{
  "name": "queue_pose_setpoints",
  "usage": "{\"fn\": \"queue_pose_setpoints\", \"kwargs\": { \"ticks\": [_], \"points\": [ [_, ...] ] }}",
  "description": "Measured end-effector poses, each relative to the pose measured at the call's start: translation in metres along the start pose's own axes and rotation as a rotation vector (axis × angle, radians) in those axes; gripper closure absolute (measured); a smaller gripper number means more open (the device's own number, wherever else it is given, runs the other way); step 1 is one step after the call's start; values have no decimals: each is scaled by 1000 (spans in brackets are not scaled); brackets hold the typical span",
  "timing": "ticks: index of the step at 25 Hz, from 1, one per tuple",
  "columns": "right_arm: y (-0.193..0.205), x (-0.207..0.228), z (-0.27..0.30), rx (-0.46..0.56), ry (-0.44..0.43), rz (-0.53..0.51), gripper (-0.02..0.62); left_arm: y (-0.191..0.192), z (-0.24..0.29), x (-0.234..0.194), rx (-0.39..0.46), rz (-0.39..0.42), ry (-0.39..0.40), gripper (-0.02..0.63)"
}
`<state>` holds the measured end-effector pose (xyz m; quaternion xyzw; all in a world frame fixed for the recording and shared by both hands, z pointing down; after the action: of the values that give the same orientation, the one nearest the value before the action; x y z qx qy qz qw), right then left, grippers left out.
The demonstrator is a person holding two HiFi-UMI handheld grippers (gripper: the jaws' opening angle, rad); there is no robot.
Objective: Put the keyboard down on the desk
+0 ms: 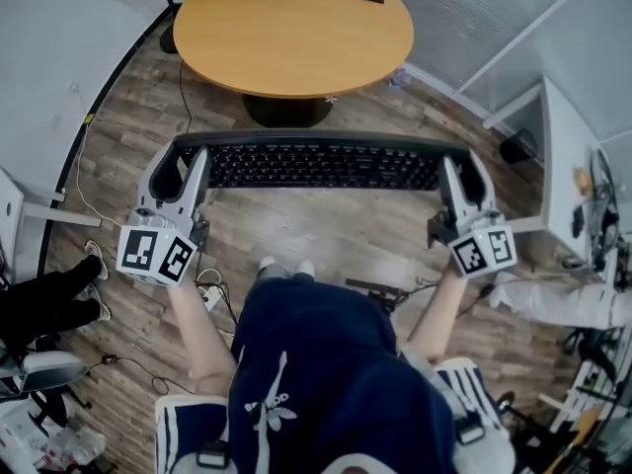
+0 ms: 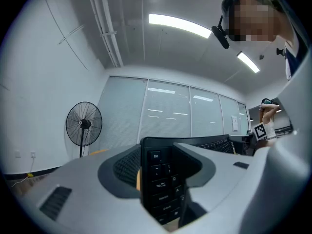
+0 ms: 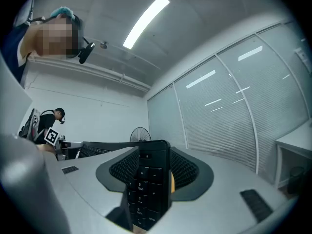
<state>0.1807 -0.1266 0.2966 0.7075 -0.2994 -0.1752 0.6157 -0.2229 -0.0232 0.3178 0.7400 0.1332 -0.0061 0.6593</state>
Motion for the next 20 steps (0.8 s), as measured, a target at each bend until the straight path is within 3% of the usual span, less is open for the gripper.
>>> {"fn": "queue_pose_setpoints", "kwargs": {
  "ticks": [20],
  "points": [
    [8,3,-3,-29,10,20,411,2,-2,1,-13,1,-4,408]
  ]
}}
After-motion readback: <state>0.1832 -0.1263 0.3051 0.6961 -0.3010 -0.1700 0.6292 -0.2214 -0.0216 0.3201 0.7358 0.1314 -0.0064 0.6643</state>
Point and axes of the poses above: the fingertips, and each gripper's own axes: z forward along the fingers, x to its right, y out of its underside, the point moved 1 cm from there along -z, backward along the fingers, and after that the axes turned 15 degrees about x, right-handed, at the moved point
